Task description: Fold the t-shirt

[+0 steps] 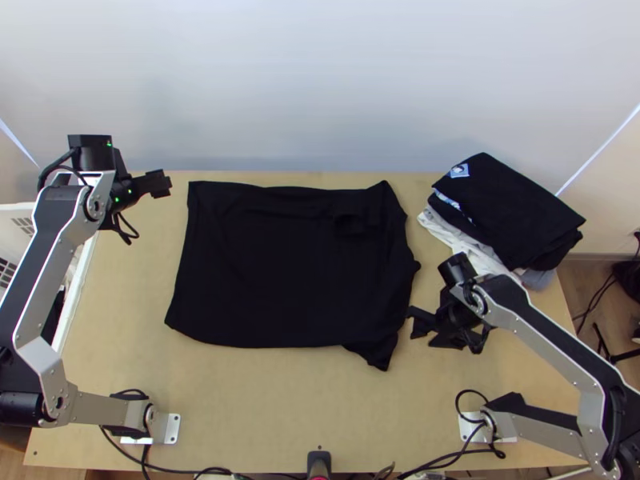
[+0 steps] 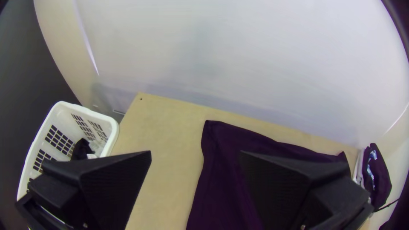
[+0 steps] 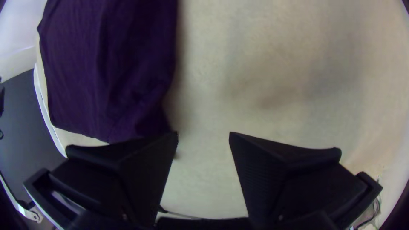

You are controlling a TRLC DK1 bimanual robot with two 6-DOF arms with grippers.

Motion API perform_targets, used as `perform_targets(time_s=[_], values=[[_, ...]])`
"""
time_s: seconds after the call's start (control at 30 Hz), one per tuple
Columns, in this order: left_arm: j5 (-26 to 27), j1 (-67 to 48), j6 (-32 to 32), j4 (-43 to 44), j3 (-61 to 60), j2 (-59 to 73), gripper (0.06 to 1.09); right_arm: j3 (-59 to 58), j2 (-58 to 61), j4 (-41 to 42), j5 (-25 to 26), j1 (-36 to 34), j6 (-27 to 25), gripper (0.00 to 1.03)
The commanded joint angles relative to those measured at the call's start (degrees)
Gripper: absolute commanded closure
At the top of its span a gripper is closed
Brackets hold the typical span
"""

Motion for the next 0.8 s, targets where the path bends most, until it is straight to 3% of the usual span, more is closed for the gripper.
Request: perform_targets(time_s=[0.0, 0.77], values=[[-1.7, -0.4, 0.2, -1.7, 0.9, -1.1, 0.10, -5.2, -1.3, 11.2, -0.2, -0.2, -3.3, 0.51], [-3.2, -1.1, 1.1, -2.9, 0.6, -1.1, 0.10, -3.9, 4.8, 21.8, -0.2, 2.3, 0.8, 0.51]])
